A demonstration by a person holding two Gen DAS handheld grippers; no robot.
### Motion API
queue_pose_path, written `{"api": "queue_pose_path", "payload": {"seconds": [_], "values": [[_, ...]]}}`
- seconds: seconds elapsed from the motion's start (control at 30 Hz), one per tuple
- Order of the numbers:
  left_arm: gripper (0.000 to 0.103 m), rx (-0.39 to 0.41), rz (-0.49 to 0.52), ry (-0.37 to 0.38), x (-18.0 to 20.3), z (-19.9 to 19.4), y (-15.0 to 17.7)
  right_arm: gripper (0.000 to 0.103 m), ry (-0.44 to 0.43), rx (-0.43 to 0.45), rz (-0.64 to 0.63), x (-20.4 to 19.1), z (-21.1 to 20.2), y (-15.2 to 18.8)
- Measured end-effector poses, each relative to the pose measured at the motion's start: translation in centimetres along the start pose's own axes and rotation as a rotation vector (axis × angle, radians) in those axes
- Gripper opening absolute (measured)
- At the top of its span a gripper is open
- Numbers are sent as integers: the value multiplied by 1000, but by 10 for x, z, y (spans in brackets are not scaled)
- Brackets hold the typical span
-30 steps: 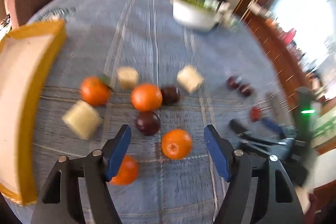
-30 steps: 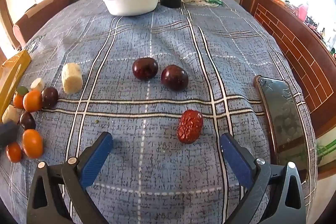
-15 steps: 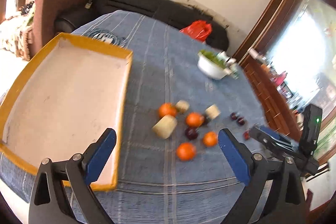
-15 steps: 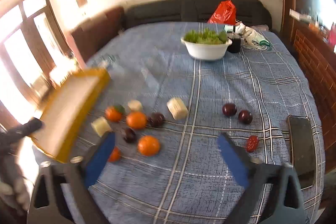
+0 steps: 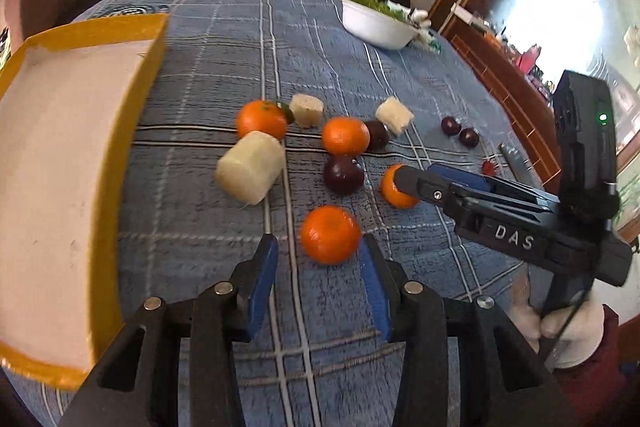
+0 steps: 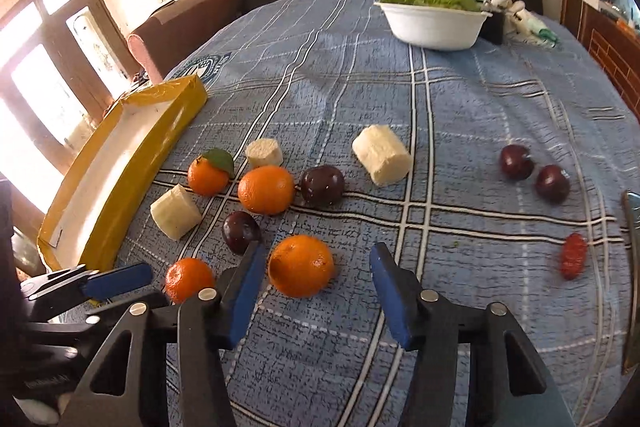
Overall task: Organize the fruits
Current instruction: 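Grasp an orange with the left gripper while the right gripper grasps another orange, then carry both oranges over the yellow tray and open both grippers to drop them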
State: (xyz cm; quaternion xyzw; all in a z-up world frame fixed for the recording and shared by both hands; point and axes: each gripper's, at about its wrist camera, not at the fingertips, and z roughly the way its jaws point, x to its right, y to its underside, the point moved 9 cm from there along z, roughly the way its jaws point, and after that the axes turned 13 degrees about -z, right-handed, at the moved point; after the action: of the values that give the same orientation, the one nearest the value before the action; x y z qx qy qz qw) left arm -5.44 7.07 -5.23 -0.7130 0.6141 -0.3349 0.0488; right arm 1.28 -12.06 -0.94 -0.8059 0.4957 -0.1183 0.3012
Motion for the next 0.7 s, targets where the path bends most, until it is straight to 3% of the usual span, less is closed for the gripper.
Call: {"api": "queue_pose_path", "payload": {"seconds": [0.17,0.3,0.43,0.57,0.7], "values": [[41,-6,63,-32,14,17,-7,55,-33,-3,-4,-4,11,0],[40,-21,112,-68,23,33,-9,39,-61,0,-1,-6,15,-1],[34,14,185,-149,28,36,-7,39,-67,6,5,-6,11,1],[33,12,155,-115,26,28,-4,39,-64,27,10,-9,-2,0],[33,67,89,-76,16,-6,-14,39,-58,64,-4,-21,-24,-9]]}}
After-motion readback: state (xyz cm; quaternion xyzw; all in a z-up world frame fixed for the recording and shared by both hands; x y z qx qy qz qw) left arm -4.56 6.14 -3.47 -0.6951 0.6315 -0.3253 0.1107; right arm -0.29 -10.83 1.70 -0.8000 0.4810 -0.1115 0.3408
